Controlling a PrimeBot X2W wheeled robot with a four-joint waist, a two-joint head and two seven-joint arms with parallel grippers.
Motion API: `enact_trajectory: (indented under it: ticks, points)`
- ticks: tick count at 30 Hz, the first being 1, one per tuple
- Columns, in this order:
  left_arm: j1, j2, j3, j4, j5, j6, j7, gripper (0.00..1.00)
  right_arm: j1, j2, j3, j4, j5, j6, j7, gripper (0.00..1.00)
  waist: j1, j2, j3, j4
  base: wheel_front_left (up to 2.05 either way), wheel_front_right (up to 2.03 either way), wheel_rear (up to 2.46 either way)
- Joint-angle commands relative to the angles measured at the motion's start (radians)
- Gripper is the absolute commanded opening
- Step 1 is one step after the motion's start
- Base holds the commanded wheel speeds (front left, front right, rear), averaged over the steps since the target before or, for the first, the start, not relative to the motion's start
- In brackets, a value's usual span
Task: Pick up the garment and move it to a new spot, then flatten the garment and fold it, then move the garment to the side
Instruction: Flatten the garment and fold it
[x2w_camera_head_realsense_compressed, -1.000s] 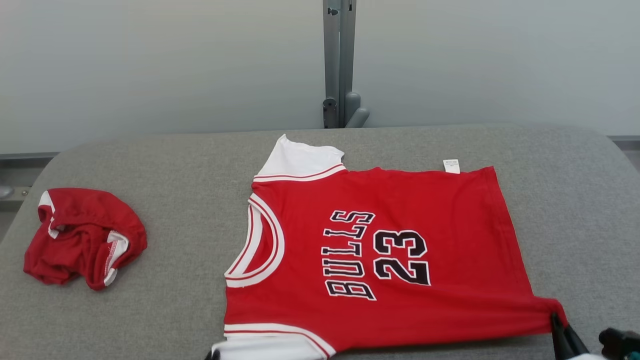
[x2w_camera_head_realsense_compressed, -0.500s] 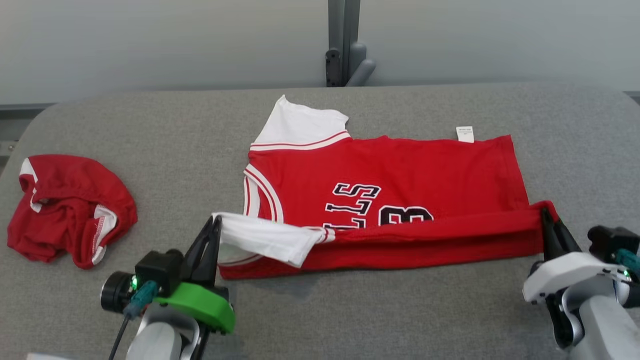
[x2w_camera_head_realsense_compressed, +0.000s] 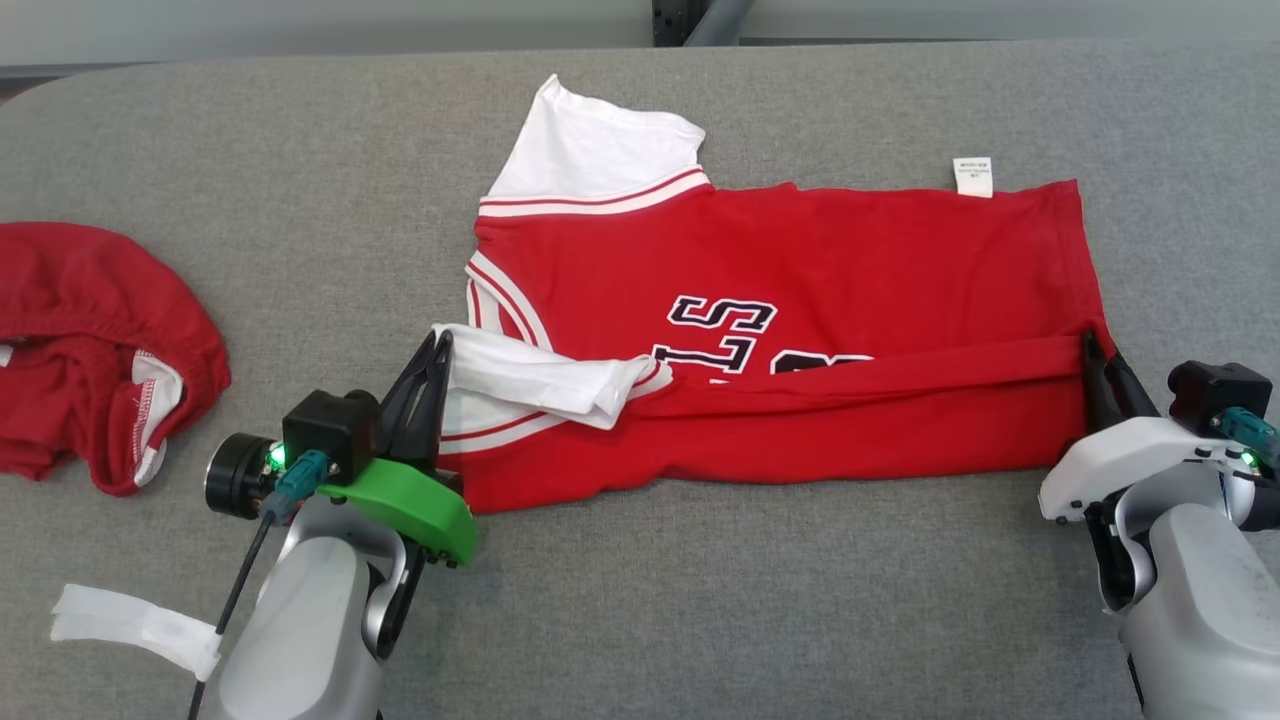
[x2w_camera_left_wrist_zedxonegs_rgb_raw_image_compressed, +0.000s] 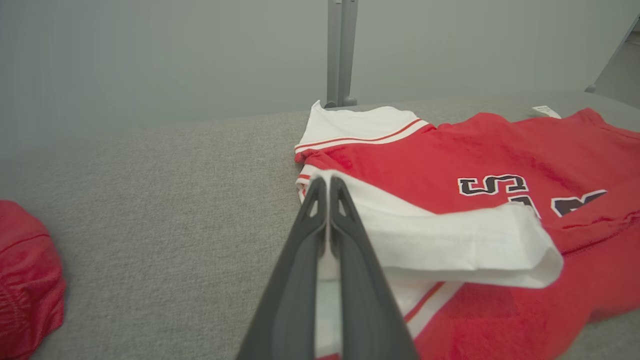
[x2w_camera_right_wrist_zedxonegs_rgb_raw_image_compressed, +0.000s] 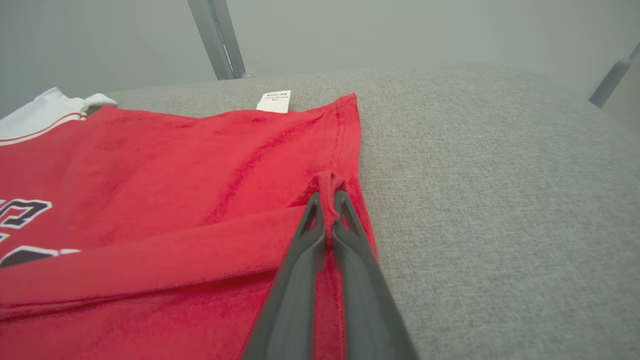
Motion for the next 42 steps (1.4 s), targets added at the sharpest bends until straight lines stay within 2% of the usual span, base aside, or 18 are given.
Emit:
enact_trajectory:
  ticks: [1,2,3,7,12,19,31,32,33,34,42]
  points:
    - [-0.023,0.000,0.004,0.011,0.004,0.002,0.000,0.00,-0.016,0.002,-0.013,0.008,-0.013,-0.002,-0.003,0.60,0.0000,0.0000,0.026,0.000,0.00,0.00,0.00]
    - [-0.031,-0.001,0.010,0.015,0.003,0.002,0.000,0.40,-0.026,0.008,-0.022,0.004,-0.020,-0.002,-0.003,1.00,0.0000,0.0000,0.029,0.000,0.00,0.00,0.00]
    - [-0.039,-0.002,0.020,0.014,0.005,0.002,0.000,1.00,-0.031,0.012,-0.025,-0.010,-0.029,-0.002,-0.003,1.00,0.0000,0.0000,0.032,-0.001,0.00,0.00,0.00]
    - [-0.020,-0.024,0.082,-0.028,0.036,0.010,0.000,1.00,-0.005,0.024,-0.048,-0.097,-0.046,-0.002,-0.003,1.00,0.0000,0.0000,0.028,-0.003,0.00,0.00,0.00]
    - [0.075,-0.048,0.144,-0.094,0.069,0.019,0.000,1.00,0.106,0.052,-0.076,-0.192,-0.040,-0.002,-0.003,1.00,0.0000,0.0000,0.001,-0.002,0.00,0.00,0.00]
    - [0.192,-0.065,0.152,-0.117,0.072,0.011,0.000,1.00,0.203,0.065,-0.094,-0.159,-0.025,-0.002,-0.003,1.00,0.0000,0.0000,-0.013,0.003,0.00,0.00,0.00]
    - [0.208,-0.068,0.114,-0.104,0.040,0.004,0.000,1.00,0.148,0.078,-0.153,-0.031,0.003,-0.002,-0.002,1.00,0.0000,0.0000,0.001,0.028,0.00,0.00,0.00]
    - [0.206,-0.068,0.112,-0.100,0.036,0.004,0.000,1.00,0.146,0.078,-0.146,-0.018,0.009,-0.002,-0.001,0.62,0.0000,0.0000,0.002,0.030,0.00,0.00,0.00]
    - [0.205,-0.068,0.111,-0.095,0.034,0.003,0.000,1.00,0.143,0.077,-0.141,-0.009,0.017,-0.001,0.000,0.20,0.0000,0.0000,0.003,0.031,0.00,0.00,0.00]
    - [0.206,-0.068,0.111,-0.087,0.027,0.003,0.000,1.00,0.142,0.075,-0.135,-0.002,0.021,-0.001,0.000,0.00,0.0000,0.0000,0.003,0.032,0.00,0.00,0.00]
    - [0.232,-0.068,0.076,-0.022,-0.033,0.000,0.000,1.00,0.155,0.059,-0.095,-0.033,0.058,-0.002,-0.001,0.00,0.0000,0.0000,-0.005,0.024,0.00,0.00,0.00]
